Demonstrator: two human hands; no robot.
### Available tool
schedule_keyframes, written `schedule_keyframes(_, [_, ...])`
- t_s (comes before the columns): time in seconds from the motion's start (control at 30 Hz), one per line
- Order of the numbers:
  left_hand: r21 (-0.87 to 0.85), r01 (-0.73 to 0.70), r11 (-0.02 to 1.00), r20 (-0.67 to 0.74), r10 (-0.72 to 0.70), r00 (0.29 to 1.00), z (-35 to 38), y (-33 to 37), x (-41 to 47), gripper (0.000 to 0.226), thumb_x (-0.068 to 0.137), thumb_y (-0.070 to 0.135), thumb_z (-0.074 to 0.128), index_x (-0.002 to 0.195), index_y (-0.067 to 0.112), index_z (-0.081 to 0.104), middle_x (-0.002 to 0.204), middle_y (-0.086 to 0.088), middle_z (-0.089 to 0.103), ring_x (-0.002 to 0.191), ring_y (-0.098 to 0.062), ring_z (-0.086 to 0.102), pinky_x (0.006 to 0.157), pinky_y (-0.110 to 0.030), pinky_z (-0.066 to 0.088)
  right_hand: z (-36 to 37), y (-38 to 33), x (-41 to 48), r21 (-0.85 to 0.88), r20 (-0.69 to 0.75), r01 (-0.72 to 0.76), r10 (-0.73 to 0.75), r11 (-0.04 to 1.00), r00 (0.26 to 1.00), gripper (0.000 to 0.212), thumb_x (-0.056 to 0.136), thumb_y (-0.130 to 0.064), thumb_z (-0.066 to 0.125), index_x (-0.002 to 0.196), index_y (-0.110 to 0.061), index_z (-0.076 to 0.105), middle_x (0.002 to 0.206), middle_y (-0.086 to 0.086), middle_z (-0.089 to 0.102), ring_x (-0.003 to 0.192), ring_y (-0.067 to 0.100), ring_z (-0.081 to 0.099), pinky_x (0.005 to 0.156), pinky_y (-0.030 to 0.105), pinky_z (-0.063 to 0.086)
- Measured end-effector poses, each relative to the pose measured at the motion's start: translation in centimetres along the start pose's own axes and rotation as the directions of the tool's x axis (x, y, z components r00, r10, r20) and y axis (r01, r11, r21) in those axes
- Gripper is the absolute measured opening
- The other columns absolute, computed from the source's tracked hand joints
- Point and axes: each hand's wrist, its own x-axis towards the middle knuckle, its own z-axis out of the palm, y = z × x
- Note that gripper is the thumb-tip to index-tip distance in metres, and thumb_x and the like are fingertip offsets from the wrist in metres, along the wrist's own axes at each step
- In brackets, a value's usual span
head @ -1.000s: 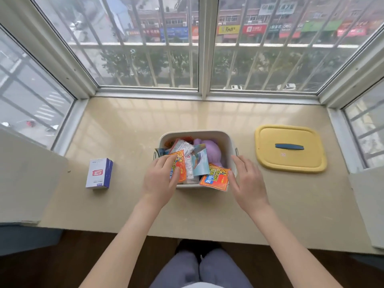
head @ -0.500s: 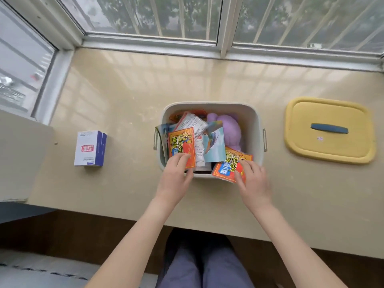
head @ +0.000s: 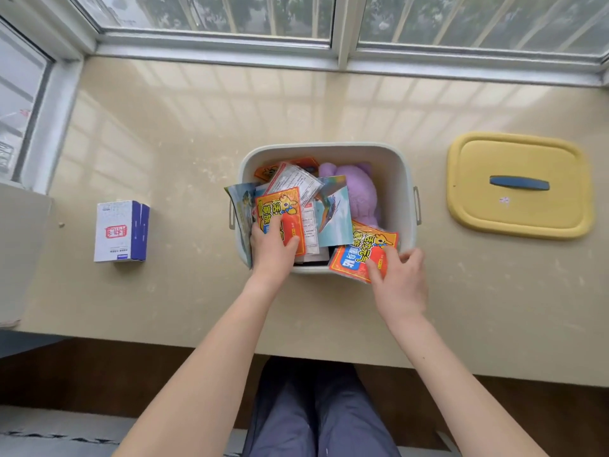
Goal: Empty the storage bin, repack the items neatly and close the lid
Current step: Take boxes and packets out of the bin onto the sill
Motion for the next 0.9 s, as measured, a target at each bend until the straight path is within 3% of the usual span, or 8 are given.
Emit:
schedule_keyframes(0.1, [0.011, -0.045, 0.999, 0.023, 0.045, 0.999, 0.0, -0.2, 0.2, 0.047, 0.087, 0.034, 0.063, 0.128, 0.043, 0.041, 0.145, -0.017, 0.031, 0.133, -0.036, 0.036, 0.111, -0.046, 0.035, -0.3, -0.2, -0.6, 0.22, 0.101, -0.119, 0.099, 0.968, 0.99, 0.046, 0.094, -0.041, 0.057, 0.133, -0.016, 0.052, 0.101, 0.007, 0.035, 0.079, 0.025, 0.042, 0.076, 0.032, 0.04])
schedule_keyframes(0.27, [-0.047, -0.025, 0.999, 0.06, 0.028, 0.998, -0.5, -0.4, 0.6, 0.046, 0.088, 0.027, 0.064, 0.128, 0.042, 0.044, 0.131, -0.014, 0.037, 0.116, -0.031, 0.049, 0.106, -0.038, 0.039, -0.3, -0.2, -0.9, 0.503, 0.132, -0.224, 0.182, 0.835, 0.974, 0.048, 0.087, -0.027, 0.07, 0.131, -0.015, 0.056, 0.108, 0.01, 0.067, 0.094, 0.024, 0.061, 0.083, 0.029, 0.043])
schedule_keyframes(0.4, [-0.111, 0.01, 0.994, 0.003, -0.01, 1.0, -1.2, 0.0, 0.4, 0.048, 0.088, 0.013, 0.066, 0.129, 0.03, 0.049, 0.117, -0.008, 0.041, 0.098, -0.02, 0.052, 0.09, -0.019, 0.039, -1.8, -0.1, -0.5, 0.604, 0.218, -0.268, 0.167, 0.751, 0.961, 0.041, 0.082, -0.012, 0.07, 0.12, -0.025, 0.064, 0.094, 0.002, 0.073, 0.071, 0.02, 0.068, 0.072, 0.035, 0.057])
schedule_keyframes(0.5, [-0.181, 0.002, 0.983, -0.019, -0.006, 1.0, -1.7, -0.1, 0.3, 0.046, 0.084, 0.004, 0.064, 0.121, 0.029, 0.052, 0.112, -0.007, 0.052, 0.09, -0.02, 0.06, 0.079, -0.029, 0.053, -3.2, -0.3, -0.2, 0.673, 0.272, -0.28, 0.124, 0.684, 0.954, 0.046, 0.084, -0.001, 0.064, 0.124, -0.024, 0.063, 0.093, 0.004, 0.071, 0.063, 0.014, 0.063, 0.059, 0.032, 0.058])
schedule_keyframes(0.57, [-0.289, 0.026, 0.957, -0.011, -0.031, 0.999, -2.0, -0.1, 0.2, 0.041, 0.084, -0.001, 0.06, 0.115, 0.025, 0.054, 0.108, -0.005, 0.058, 0.083, -0.014, 0.063, 0.059, -0.028, 0.057, -4.2, -0.5, -0.3, 0.708, 0.212, -0.23, 0.11, 0.668, 0.971, 0.046, 0.085, 0.002, 0.061, 0.123, -0.022, 0.065, 0.095, -0.001, 0.072, 0.067, 0.011, 0.064, 0.064, 0.031, 0.058])
schedule_keyframes(0.67, [-0.381, 0.05, 0.923, -0.003, -0.055, 0.998, -2.4, 0.1, 0.1, 0.035, 0.088, -0.005, 0.056, 0.115, 0.016, 0.055, 0.105, -0.003, 0.058, 0.074, -0.004, 0.059, 0.044, -0.015, 0.049, -5.6, -1.3, -0.3, 0.739, 0.069, -0.083, 0.047, 0.668, 0.996, 0.044, 0.087, 0.003, 0.058, 0.12, -0.026, 0.066, 0.099, -0.02, 0.068, 0.077, -0.004, 0.064, 0.072, 0.014, 0.052])
schedule_keyframes(0.77, [-0.411, 0.054, 0.91, -0.011, -0.064, 0.998, -2.6, 0.1, 0.3, 0.039, 0.089, -0.005, 0.056, 0.121, 0.015, 0.052, 0.108, -0.002, 0.059, 0.073, 0.0, 0.059, 0.043, -0.01, 0.046, -5.9, -2.8, 0.6, 0.801, 0.008, 0.008, -0.024, 0.599, 1.0, 0.043, 0.088, 0.004, 0.058, 0.12, -0.023, 0.067, 0.111, -0.017, 0.068, 0.096, -0.002, 0.065, 0.085, 0.021, 0.053])
schedule_keyframes(0.9, [-0.403, 0.035, 0.915, -0.028, -0.05, 0.998, -2.6, -0.1, 0.5, 0.047, 0.089, -0.005, 0.055, 0.128, 0.021, 0.048, 0.104, 0.003, 0.059, 0.072, -0.002, 0.059, 0.046, -0.009, 0.045, -4.9, -4.7, 2.3, 0.855, -0.019, 0.071, -0.106, 0.514, 0.994, 0.043, 0.089, 0.008, 0.058, 0.123, -0.017, 0.064, 0.119, -0.005, 0.068, 0.104, 0.002, 0.064, 0.084, 0.015, 0.05])
